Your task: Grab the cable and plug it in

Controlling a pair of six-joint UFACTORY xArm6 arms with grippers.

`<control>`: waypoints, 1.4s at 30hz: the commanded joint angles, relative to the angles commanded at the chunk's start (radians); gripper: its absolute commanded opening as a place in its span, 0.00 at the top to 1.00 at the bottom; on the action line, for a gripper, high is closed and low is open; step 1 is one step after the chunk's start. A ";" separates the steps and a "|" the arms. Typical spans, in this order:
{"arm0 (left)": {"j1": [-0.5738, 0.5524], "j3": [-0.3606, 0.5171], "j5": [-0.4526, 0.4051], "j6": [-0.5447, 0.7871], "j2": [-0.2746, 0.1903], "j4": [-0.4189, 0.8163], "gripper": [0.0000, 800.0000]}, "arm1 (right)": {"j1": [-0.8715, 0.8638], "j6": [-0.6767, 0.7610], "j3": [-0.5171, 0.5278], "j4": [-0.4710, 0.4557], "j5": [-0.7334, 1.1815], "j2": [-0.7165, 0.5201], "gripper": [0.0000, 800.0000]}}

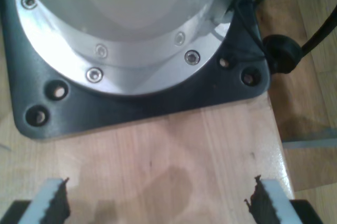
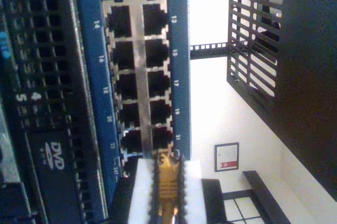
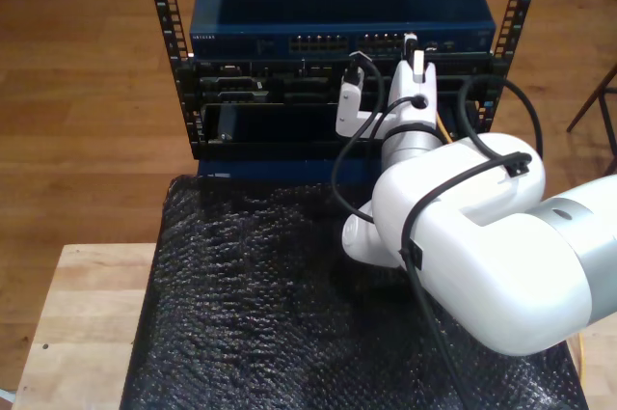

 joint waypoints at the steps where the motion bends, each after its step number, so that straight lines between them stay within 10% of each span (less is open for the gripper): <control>1: 0.000 0.000 0.000 0.000 0.000 0.000 0.00 | 0.000 0.000 -0.002 0.000 0.002 0.000 1.00; 17: 0.000 0.000 0.000 0.000 0.000 0.000 0.00 | -0.003 0.002 -0.012 -0.002 0.018 0.002 1.00; 28: 0.000 0.000 0.000 0.000 0.000 0.000 0.00 | -0.003 0.005 0.046 -0.043 0.015 -0.028 0.51; 42: 0.000 0.000 0.000 0.000 0.000 0.000 0.00 | 0.000 0.005 0.269 -0.048 0.124 -0.258 0.49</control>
